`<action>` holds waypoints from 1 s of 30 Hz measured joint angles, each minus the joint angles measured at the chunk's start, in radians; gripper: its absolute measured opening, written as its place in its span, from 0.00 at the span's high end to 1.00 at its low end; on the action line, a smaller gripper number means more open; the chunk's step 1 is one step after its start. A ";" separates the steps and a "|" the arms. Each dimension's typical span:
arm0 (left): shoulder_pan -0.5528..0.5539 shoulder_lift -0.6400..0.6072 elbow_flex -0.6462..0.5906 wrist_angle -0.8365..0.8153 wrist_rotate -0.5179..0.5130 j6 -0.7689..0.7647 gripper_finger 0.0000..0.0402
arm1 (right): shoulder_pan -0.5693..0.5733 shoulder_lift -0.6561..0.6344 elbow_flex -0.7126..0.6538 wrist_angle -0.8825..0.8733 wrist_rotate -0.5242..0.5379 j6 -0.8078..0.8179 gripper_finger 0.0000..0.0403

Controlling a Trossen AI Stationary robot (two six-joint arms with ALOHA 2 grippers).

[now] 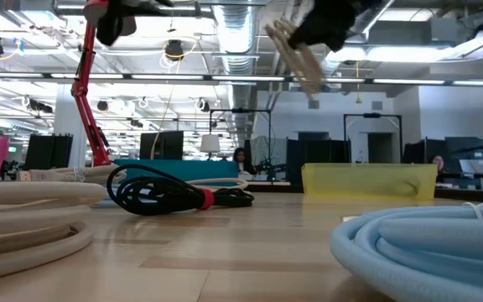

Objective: Pick & Place USB Port
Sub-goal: Put the brown display cable into the blue bin

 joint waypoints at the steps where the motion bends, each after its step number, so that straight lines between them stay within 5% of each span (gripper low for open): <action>1: 0.016 0.016 0.000 0.002 0.028 -0.035 0.80 | -0.004 0.011 0.002 0.036 0.000 -0.018 0.94; 16: 0.207 0.274 0.001 0.358 0.499 -0.235 0.52 | 0.007 0.170 0.002 0.380 -0.008 -0.114 0.94; 30: 0.227 0.401 0.000 0.582 0.545 -0.295 0.52 | 0.011 0.208 0.002 0.508 -0.007 -0.112 0.94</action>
